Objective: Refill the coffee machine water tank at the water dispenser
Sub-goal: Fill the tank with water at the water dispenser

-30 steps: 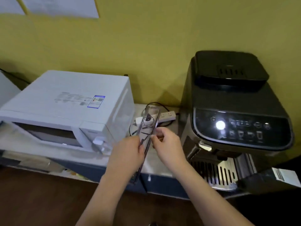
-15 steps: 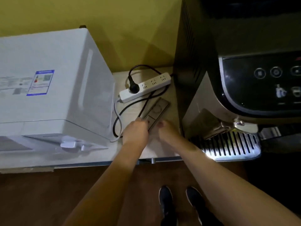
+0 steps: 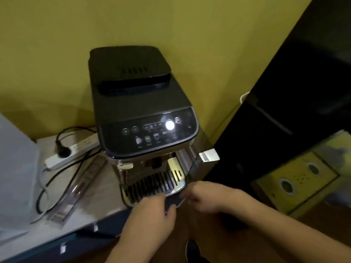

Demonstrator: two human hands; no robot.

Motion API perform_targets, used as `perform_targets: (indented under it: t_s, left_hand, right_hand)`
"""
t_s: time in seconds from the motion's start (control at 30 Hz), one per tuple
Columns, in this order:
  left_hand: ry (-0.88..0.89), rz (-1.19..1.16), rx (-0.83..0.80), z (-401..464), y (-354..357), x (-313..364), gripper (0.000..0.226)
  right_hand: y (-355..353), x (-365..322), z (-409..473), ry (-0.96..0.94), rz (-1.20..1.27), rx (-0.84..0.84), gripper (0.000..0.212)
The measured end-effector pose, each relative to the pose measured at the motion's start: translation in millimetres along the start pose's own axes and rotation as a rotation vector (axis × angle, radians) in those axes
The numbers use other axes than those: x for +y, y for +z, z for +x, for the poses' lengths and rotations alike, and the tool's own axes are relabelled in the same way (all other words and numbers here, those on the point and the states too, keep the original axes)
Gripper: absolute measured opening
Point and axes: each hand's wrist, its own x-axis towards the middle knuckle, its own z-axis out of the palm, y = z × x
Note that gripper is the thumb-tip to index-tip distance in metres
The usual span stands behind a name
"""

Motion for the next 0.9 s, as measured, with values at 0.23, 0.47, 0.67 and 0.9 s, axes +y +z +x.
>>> perform_targets:
  t_s: [0.23,0.47,0.67,0.9]
  left_hand:
    - [0.021,0.125,0.28,63,-7,133,0.038]
    - [-0.275,0.225,0.218,146,17,177,0.076]
    - [-0.422,0.233,0.231,171,26,181,0.093]
    - [-0.461,0.241,0.263,166,27,179,0.089]
  right_hand:
    - [-83,139,-45,0.053,-0.27,0.137,0.031]
    - [-118,171,31,-0.253,-0.648,0.355,0.089]
    - [-131,180,94,-0.514,-0.818,0.323,0.105]
    - [-140,173,114,-0.641,-0.978,0.312,0.084]
